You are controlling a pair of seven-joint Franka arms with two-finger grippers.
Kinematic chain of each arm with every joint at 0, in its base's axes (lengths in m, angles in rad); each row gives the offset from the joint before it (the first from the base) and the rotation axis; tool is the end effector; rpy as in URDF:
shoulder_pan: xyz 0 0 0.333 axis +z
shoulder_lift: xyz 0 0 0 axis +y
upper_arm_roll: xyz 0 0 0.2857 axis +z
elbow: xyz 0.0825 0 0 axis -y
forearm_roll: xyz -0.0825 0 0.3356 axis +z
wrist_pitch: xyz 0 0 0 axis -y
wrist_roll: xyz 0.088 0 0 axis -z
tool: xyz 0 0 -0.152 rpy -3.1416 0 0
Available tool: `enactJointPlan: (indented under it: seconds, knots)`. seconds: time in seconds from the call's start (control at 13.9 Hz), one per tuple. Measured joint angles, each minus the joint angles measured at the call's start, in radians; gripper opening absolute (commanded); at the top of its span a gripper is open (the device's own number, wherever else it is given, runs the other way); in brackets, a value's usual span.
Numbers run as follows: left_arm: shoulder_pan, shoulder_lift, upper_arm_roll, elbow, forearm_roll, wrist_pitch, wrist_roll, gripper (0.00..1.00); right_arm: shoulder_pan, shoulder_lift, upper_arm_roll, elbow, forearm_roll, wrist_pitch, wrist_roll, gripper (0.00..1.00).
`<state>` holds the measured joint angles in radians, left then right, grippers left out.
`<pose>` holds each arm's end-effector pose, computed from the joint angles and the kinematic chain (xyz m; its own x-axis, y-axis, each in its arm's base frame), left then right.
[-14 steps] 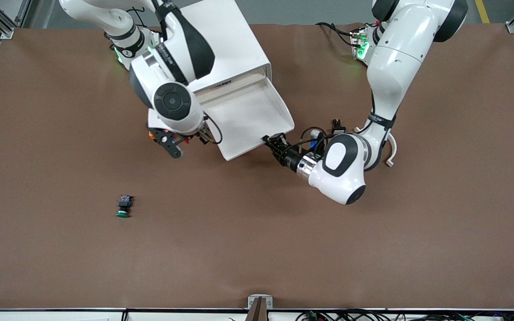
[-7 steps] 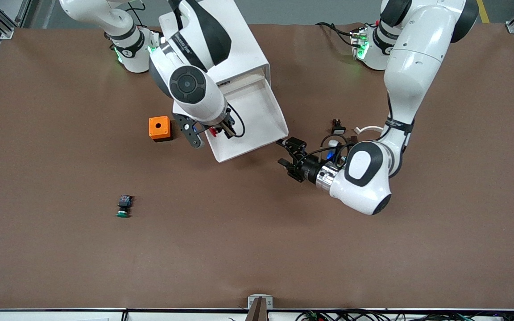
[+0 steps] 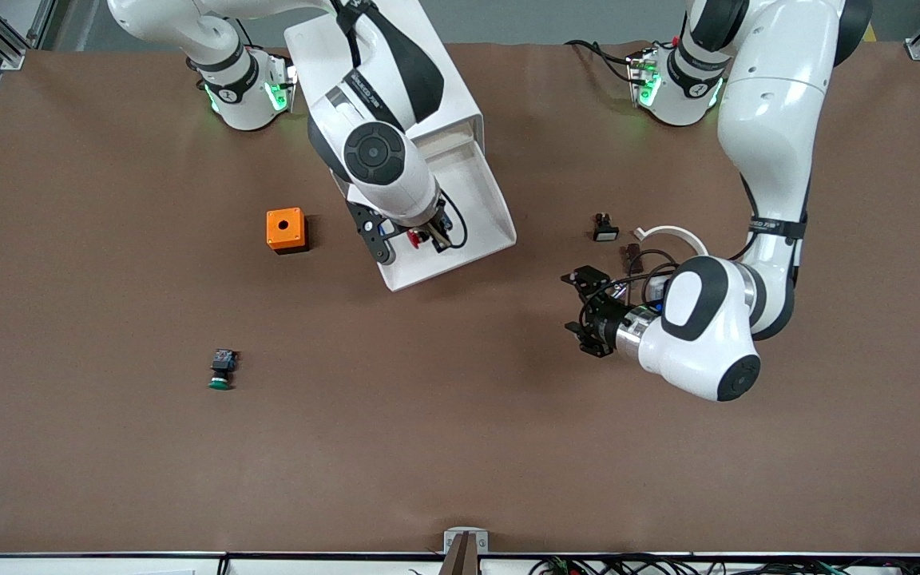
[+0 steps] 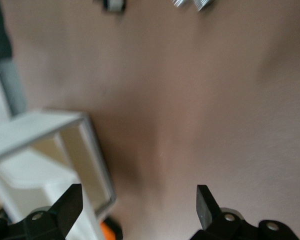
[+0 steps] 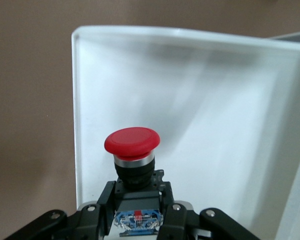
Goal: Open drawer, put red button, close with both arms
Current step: 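Carry the red button over the drawer while the left gripper releases and withdraws, then lower the red button into the drawer and open the right gripper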
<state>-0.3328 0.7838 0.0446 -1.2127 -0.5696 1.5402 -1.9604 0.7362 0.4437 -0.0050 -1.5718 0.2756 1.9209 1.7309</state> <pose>0.5699 -0.2619 0.2584 -0.2874 0.9207 -0.2641 0.8101 0.0866 -0.5798 0.4339 0.4308 0.3299 0.4217 -0.8788 -0.2236 -0.8775 -0.4576 0.1434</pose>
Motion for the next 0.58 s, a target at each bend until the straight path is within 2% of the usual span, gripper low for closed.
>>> enactJointPlan:
  seconds: [0.14,0.29,0.58]
  knots:
    - [-0.018,-0.033,0.0,0.005,0.098,0.009,0.149,1.0,0.006,0.018,0.0,0.0,0.002,0.013,0.008,0.09]
    - [-0.021,-0.051,0.004,0.006,0.161,0.016,0.365,1.0,0.006,0.031,-0.001,0.0,0.002,0.019,0.008,0.11]
    - [-0.024,-0.083,-0.004,0.006,0.377,0.017,0.803,1.0,0.006,0.046,-0.002,-0.001,0.003,0.026,0.009,0.16]
